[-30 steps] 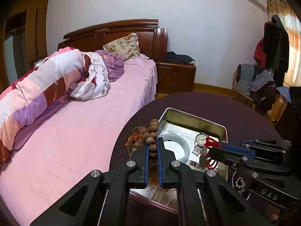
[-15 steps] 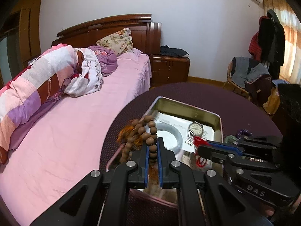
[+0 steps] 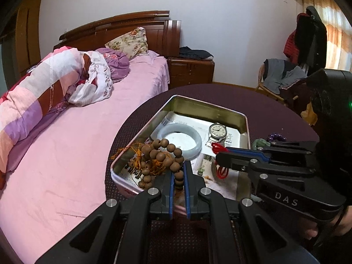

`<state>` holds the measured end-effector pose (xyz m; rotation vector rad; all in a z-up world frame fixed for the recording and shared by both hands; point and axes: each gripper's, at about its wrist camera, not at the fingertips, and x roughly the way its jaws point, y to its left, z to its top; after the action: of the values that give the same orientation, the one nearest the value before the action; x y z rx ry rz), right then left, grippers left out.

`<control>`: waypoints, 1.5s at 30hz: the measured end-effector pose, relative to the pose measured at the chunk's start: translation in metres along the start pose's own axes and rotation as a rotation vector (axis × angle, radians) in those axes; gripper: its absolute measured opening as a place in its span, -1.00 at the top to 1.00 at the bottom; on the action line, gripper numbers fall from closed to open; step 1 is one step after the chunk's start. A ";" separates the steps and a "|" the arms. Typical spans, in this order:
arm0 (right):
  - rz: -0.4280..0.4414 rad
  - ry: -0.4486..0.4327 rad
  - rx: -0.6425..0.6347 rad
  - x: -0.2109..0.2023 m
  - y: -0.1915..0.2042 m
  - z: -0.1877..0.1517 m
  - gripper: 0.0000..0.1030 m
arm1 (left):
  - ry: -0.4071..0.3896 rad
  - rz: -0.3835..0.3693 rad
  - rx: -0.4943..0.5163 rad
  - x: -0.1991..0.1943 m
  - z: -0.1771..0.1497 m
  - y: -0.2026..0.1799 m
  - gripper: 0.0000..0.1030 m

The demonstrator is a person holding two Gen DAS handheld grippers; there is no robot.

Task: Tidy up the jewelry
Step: 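Lower the bead string and tassel into the tin and open both grippers, then withdraw both grippers from the tin toward the remaining jewelry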

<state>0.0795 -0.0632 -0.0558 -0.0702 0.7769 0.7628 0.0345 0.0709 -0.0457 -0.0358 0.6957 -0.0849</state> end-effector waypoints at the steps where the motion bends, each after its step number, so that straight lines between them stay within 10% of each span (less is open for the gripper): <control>1: 0.001 0.000 -0.002 0.000 0.001 0.000 0.80 | 0.000 0.002 -0.007 0.000 0.000 0.002 0.87; 11: -0.004 -0.007 -0.001 0.000 0.003 -0.001 0.70 | -0.004 0.033 0.005 0.001 0.006 0.000 0.78; 17: -0.008 -0.025 0.017 -0.005 -0.003 -0.001 0.19 | -0.095 0.104 -0.004 -0.016 0.005 -0.001 -0.61; 45: -0.262 -0.020 0.186 -0.104 -0.096 -0.072 0.14 | -0.057 -0.020 0.084 -0.017 -0.010 -0.085 -0.62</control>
<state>0.0492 -0.2197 -0.0601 0.0036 0.7979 0.4405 0.0095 -0.0124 -0.0379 0.0357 0.6340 -0.1317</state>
